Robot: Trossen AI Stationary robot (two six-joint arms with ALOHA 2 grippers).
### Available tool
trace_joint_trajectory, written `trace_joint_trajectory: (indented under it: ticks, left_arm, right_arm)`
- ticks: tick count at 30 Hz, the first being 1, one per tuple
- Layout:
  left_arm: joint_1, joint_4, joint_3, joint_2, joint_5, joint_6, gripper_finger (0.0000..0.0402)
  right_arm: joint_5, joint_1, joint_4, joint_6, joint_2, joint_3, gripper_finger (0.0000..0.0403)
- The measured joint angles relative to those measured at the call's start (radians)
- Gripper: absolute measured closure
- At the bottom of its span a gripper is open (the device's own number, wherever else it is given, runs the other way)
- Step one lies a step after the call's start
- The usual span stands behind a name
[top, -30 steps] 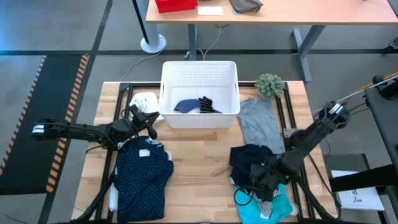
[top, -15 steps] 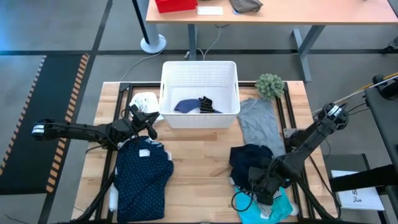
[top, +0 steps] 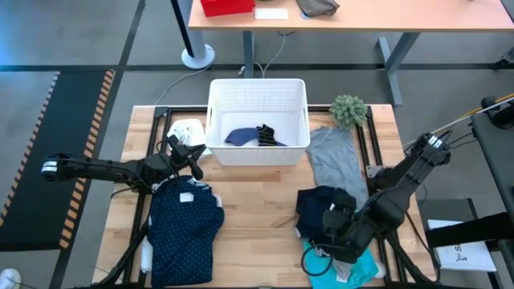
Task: Sort clothes
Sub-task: Put the black striped sock into the white laundry bin
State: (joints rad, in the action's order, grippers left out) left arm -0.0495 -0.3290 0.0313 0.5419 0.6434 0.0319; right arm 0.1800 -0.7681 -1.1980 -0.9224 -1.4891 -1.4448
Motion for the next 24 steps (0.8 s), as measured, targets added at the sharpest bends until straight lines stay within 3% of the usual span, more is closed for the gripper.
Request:
trace_joint_trajectory:
  ticks: [11, 24]
  left_arm:
    - [0.0, 0.0, 0.0, 0.0, 0.0, 0.0, 0.0374]
    - [0.0, 0.0, 0.0, 0.0, 0.0, 0.0, 0.0374]
  right_arm:
    - [0.065, -0.013, -0.031, 0.082, 0.0, -0.127, 0.0401]
    - [0.38, -0.026, -0.032, 0.212, 0.0, -0.185, 0.0401]
